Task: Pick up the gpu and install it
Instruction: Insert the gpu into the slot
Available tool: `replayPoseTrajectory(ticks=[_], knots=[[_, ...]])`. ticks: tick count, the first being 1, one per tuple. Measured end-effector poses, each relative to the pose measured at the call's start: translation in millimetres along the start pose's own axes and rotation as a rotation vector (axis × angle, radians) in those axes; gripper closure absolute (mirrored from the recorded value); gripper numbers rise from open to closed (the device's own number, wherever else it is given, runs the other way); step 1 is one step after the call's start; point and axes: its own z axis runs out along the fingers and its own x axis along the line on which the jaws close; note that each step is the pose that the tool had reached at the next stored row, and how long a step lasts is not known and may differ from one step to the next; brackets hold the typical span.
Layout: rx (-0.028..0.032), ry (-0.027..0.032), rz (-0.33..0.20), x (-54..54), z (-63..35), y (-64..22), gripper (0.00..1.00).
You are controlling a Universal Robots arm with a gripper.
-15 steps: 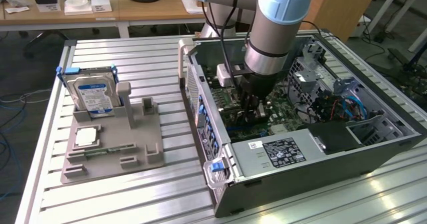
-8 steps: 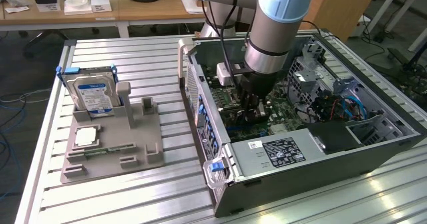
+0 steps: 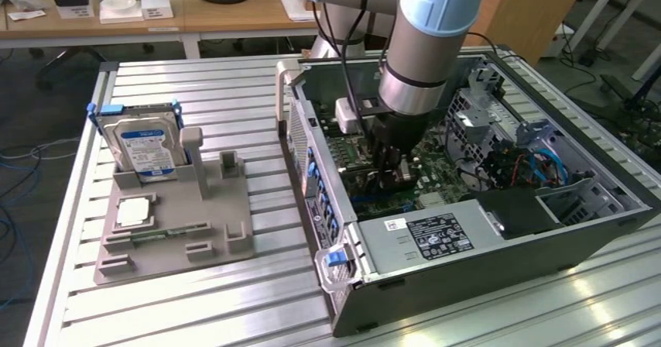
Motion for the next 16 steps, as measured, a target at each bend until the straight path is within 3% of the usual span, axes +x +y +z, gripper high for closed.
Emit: replayPoseTrajectory(ticks=[16], knots=[[-0.0061, 0.0004, 0.000, 0.1, 6.0, 0.1, 0.72]])
